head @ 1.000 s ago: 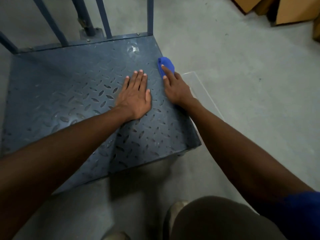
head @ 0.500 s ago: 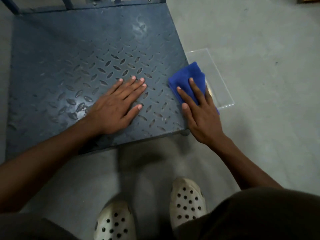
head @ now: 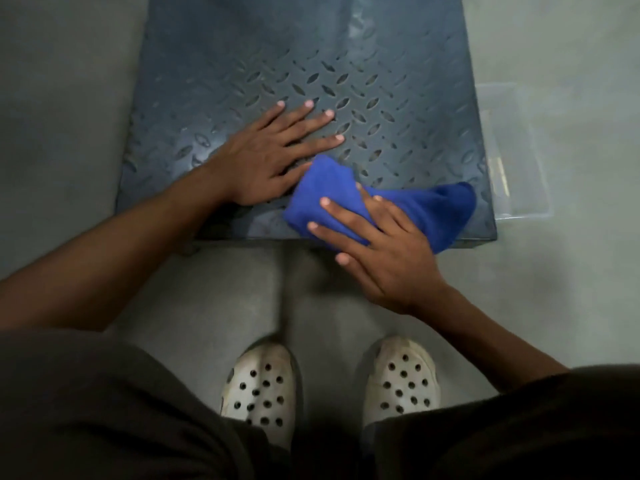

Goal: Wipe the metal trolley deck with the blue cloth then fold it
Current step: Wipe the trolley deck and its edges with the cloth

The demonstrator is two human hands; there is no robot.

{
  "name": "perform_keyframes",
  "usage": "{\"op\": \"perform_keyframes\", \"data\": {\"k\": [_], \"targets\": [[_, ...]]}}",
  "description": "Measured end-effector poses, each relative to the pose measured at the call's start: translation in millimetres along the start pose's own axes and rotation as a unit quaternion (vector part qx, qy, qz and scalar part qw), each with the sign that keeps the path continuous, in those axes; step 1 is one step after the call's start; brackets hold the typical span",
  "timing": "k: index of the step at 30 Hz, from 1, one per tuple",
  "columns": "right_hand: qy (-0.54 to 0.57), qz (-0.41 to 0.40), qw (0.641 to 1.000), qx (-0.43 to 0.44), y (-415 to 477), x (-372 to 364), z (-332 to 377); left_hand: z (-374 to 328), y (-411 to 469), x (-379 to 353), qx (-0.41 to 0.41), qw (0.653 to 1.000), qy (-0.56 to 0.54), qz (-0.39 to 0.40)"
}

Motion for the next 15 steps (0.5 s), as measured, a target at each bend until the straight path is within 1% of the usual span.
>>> {"op": "perform_keyframes", "data": {"k": [3,8,12,15], "targets": [[0.004,-0.003,0.999,0.033,11,0,7,-3,4,0,-0.01,1.0,-0.014,0.016],[0.012,0.0,0.999,0.036,9,-2,8,1,-19,5,0.017,1.0,-0.014,0.01],[-0.038,0.01,0.998,0.042,-45,11,-33,-6,-44,8,0.057,0.998,-0.021,0.031],[-0.047,0.047,0.997,0.039,-57,23,-54,-9,-48,16,0.081,0.996,-0.037,0.028]]}}
Point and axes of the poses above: each hand's wrist, its own y-axis towards the middle knuckle, its own x-axis out of the back of the hand, z = x × y, the point moved 3 cm from there along y, towards the middle knuckle, and after that the axes turned 7 degrees about -x, right-handed, at the moved point
